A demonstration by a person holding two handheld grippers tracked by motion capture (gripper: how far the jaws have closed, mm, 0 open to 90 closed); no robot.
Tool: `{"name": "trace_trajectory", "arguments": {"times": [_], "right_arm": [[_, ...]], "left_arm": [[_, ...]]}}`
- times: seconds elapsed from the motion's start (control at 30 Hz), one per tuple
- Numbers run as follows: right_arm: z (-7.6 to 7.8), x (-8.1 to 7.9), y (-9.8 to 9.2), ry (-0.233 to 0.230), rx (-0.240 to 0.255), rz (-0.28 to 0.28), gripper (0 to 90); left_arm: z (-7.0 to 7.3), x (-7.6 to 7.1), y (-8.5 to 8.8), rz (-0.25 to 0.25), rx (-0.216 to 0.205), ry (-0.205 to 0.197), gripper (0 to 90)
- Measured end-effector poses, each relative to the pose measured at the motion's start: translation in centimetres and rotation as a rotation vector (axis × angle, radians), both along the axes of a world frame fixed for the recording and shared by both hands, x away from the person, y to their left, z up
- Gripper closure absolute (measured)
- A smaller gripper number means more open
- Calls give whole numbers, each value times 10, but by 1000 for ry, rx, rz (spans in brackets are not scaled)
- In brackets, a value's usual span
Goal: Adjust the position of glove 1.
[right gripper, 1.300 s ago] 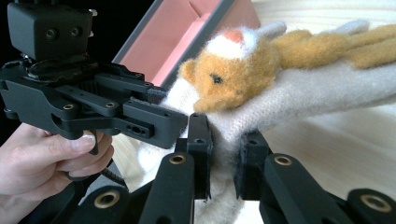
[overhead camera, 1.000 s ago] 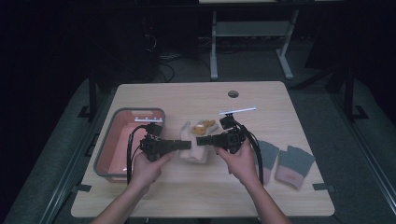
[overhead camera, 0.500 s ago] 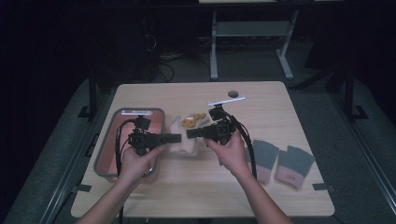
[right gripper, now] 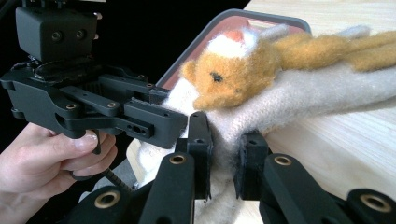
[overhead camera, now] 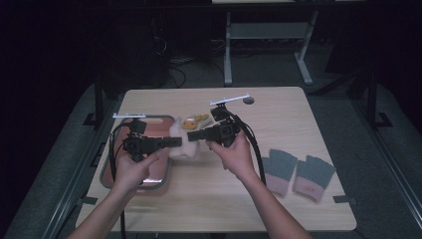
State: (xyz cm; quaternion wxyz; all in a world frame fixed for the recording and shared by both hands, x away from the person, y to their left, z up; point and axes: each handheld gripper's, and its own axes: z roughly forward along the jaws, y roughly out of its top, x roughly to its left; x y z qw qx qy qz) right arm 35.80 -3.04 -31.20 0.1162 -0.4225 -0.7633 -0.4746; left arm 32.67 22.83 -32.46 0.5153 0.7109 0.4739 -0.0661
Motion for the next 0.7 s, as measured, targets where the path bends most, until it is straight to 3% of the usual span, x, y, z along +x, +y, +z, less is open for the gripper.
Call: {"name": "trace_trajectory", "arguments": {"times": [0.3,0.7], "right_arm": [[4,6,17,-2,0,26,792],[6,15,46,19,35,53,792]], "left_arm": [[4,0,16,23,-1,-3,695],[10,-2,46,68,5,-5,695]]}}
